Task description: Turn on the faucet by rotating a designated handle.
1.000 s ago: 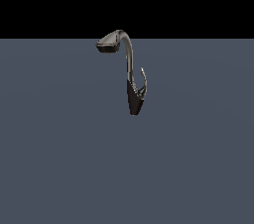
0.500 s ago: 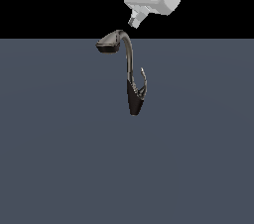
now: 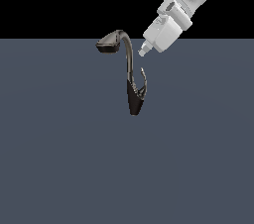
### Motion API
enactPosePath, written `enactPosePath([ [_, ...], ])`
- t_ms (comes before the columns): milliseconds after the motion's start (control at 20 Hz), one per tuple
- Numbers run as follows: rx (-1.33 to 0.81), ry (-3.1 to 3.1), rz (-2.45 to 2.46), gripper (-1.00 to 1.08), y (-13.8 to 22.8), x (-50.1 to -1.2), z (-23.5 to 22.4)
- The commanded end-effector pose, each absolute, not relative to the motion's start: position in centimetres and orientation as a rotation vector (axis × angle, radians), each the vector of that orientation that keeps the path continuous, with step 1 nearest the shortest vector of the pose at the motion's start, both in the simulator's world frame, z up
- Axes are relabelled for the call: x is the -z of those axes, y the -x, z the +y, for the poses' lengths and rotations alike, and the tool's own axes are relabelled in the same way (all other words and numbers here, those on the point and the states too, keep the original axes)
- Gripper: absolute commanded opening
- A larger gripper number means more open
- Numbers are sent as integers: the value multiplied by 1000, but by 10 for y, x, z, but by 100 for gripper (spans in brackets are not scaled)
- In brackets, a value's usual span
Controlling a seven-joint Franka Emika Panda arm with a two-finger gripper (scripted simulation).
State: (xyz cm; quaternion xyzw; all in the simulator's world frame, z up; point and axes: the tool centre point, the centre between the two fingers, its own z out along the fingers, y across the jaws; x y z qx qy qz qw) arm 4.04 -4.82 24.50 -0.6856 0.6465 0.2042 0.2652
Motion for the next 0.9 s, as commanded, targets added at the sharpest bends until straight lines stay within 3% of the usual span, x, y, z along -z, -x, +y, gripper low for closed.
enactPosePath([
  [0,-573,1757,1804,-100,-49,-227,-55],
  [400,-614,1560,1908,-100,-64,-189,-68],
  [850,-624,1508,1931,-100,-67,-179,-71],
])
